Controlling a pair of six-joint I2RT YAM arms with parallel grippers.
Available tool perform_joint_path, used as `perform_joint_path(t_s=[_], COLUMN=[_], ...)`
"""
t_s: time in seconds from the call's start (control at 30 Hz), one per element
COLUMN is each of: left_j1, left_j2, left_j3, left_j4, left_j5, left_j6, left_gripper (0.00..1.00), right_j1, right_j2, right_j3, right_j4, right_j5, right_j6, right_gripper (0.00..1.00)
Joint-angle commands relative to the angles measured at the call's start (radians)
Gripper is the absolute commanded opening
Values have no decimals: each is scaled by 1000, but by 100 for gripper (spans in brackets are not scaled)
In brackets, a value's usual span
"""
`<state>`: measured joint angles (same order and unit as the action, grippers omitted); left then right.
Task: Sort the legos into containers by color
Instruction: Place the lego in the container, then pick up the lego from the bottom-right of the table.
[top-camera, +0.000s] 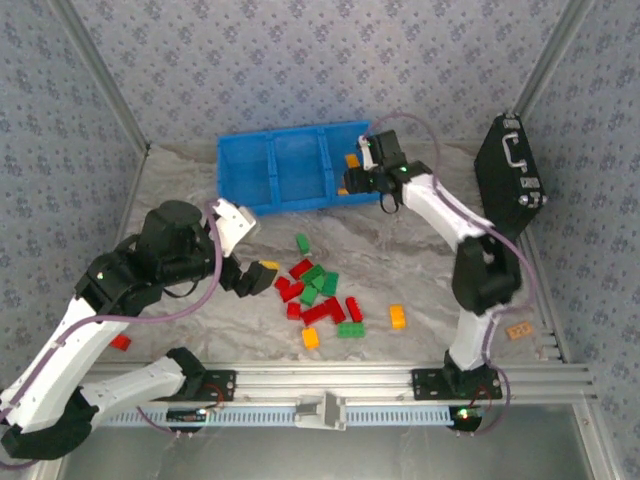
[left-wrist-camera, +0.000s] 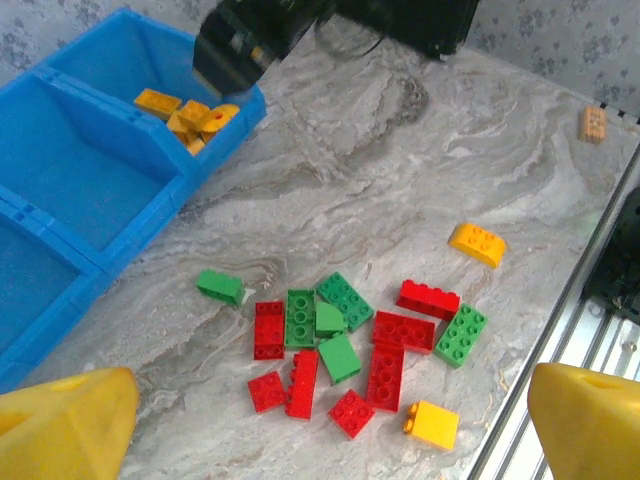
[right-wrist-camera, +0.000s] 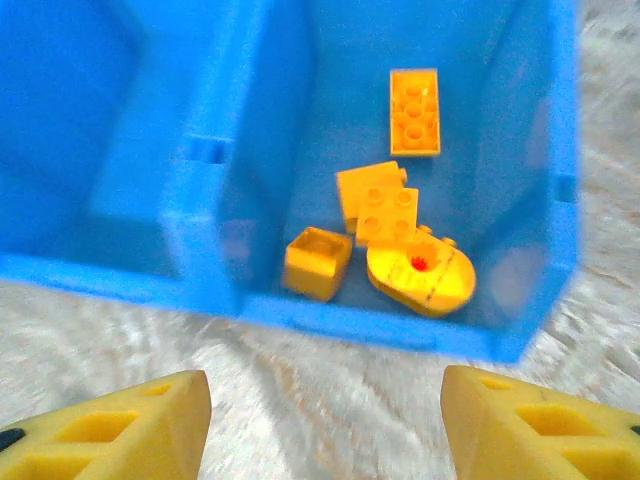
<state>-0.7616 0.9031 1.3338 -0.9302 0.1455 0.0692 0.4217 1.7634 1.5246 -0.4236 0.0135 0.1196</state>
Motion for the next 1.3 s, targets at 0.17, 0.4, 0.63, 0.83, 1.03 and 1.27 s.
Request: perform_joint_path(t_s=[0.17, 0.4, 0.63, 0.83, 1.03, 1.27], left_j1=[-8, -8, -8, -8, -8, -8], left_j2=[-21, -29, -122, -165, -181, -164], left_j3=[-33, -38, -101, -96, -107, -102], left_j4=[51, 59, 128, 119, 119, 119], left_j5=[40, 90, 91, 78, 71, 75], left_j6=[56, 69, 26, -4, -20, -20], left_gripper=[100, 100, 100, 100, 100, 100], right_j1=[132, 200, 293, 335, 366, 426], right_j2=[-469, -808, -812, -747, -749, -685], right_j3=[-424, -790, -929, -1028, -1058, -1029], right_j4=[-305, -403, -366, -253, -198, -182], right_j5=[187, 180, 205, 183, 192, 237], right_j6=[228, 596, 657, 668, 665, 636], right_gripper=[65, 64, 66, 69, 70, 69])
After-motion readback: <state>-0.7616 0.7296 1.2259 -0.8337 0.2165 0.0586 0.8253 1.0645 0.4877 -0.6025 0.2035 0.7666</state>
